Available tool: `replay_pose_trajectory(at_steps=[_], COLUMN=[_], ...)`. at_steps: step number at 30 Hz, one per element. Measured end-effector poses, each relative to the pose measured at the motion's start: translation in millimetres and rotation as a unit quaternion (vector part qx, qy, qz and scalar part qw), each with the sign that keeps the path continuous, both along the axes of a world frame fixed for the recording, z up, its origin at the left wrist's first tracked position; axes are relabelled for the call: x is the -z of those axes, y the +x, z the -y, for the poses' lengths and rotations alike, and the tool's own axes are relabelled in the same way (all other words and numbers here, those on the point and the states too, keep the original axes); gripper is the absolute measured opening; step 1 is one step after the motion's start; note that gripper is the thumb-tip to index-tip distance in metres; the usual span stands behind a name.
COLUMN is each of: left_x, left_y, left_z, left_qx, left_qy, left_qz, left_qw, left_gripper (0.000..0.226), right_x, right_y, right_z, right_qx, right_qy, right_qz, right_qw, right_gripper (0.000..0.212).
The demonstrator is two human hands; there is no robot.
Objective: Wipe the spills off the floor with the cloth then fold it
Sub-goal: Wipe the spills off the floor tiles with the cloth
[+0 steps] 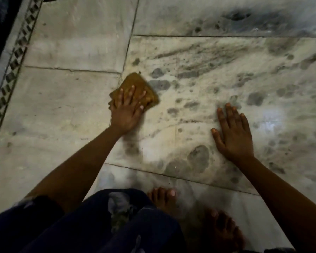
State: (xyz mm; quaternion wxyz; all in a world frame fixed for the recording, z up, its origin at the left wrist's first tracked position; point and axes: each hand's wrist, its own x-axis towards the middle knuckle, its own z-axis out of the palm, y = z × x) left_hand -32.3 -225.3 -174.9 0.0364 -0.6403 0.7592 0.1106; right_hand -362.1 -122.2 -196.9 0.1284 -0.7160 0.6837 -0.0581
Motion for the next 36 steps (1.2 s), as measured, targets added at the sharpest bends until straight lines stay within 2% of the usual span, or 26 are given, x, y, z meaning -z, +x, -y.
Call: replay_pose_trajectory(at_steps=[3, 5, 8, 10, 11, 13, 16, 18, 21, 23, 26, 28, 30, 32, 36], left_x=[-8, -8, -3, 1, 3, 4, -1, -3, -5, -5, -3, -2, -1, 0, -7], left_y=[-33, -59, -78, -64, -50, -23, -21, -44, -94, -131, -164, -157, -131, -95, -68], left_z=[59, 71, 31, -6, -17, -20, 27, 71, 118, 121, 82, 44, 15, 6, 50], left_qx=[-0.035, -0.009, 0.114, 0.205, 0.214, 0.128, -0.049, -0.076, -0.039, 0.013, 0.14, 0.217, 0.253, 0.236, 0.1], left_qy=[0.032, 0.051, 0.026, 0.006, 0.004, 0.006, 0.003, 0.009, 0.025, 0.032, 0.029, 0.015, 0.007, 0.003, 0.01], left_qz=[-0.021, -0.013, -0.014, -0.025, -0.026, -0.025, -0.022, -0.029, -0.024, -0.005, 0.01, -0.012, -0.027, -0.019, 0.005], left_qw=[0.999, 0.999, 0.993, 0.978, 0.977, 0.991, 0.999, 0.997, 0.999, 0.999, 0.99, 0.976, 0.967, 0.972, 0.995], left_gripper=[0.053, 0.052, 0.055, 0.055, 0.053, 0.054, 0.053, 0.05, 0.05, 0.052, 0.056, 0.059, 0.057, 0.056, 0.068], right_x=[0, -1, -2, -2, -1, -1, -1, -1, -1, -2, -2, -2, -3, -4, -1], right_y=[0, 0, 0, 1, 0, 1, 1, 1, 1, 1, 0, 1, 0, -3, -14], right_z=[0, 1, 1, 2, 2, 1, 1, 2, 3, 2, 2, 1, 1, -1, -7], right_qx=[0.003, 0.003, 0.004, 0.007, 0.008, 0.007, 0.008, 0.01, 0.011, 0.01, 0.011, 0.012, 0.009, 0.001, 0.054], right_qy=[0.001, 0.005, 0.004, 0.0, 0.0, -0.001, 0.003, 0.004, 0.003, 0.001, -0.006, -0.007, -0.012, -0.02, -0.022], right_qz=[-0.003, -0.004, -0.001, 0.0, -0.002, -0.007, -0.005, -0.006, -0.006, -0.001, 0.002, 0.004, 0.011, 0.016, 0.001], right_qw=[1.0, 1.0, 1.0, 1.0, 1.0, 1.0, 1.0, 1.0, 1.0, 1.0, 1.0, 1.0, 1.0, 1.0, 0.998], right_gripper=[0.064, 0.064, 0.064, 0.064, 0.063, 0.063, 0.063, 0.063, 0.063, 0.063, 0.062, 0.061, 0.061, 0.062, 0.062])
